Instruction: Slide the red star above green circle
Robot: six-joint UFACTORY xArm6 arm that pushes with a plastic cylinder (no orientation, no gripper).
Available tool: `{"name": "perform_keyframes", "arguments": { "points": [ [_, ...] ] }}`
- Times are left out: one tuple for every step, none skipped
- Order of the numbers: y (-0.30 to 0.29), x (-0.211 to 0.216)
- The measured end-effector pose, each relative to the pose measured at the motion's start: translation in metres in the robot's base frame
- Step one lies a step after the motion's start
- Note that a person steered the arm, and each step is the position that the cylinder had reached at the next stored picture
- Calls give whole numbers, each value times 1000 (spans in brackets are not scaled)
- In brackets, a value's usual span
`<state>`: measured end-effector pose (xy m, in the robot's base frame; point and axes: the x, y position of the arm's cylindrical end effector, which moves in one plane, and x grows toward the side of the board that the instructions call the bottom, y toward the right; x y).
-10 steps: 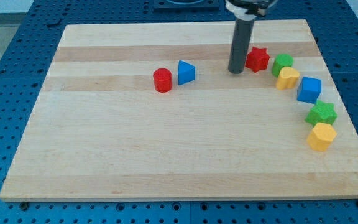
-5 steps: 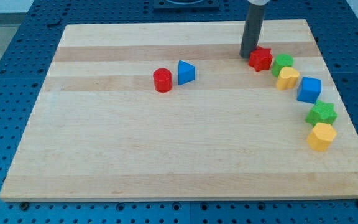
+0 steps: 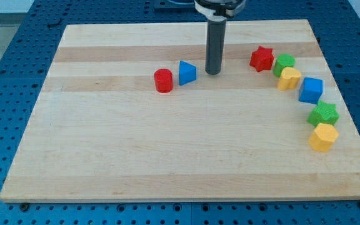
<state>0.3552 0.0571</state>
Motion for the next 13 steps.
{"name": "perform_keyframes", "arguments": {
  "points": [
    [14,-13],
    [29,-26],
    [47,-29],
    [62,-29],
    [80,-30],
    [90,-35],
    [94,-43],
    [97,-55],
    [101,-62],
    [81,-62],
    [40,-49],
    [21,-27],
    [21,-5]
  ]
}}
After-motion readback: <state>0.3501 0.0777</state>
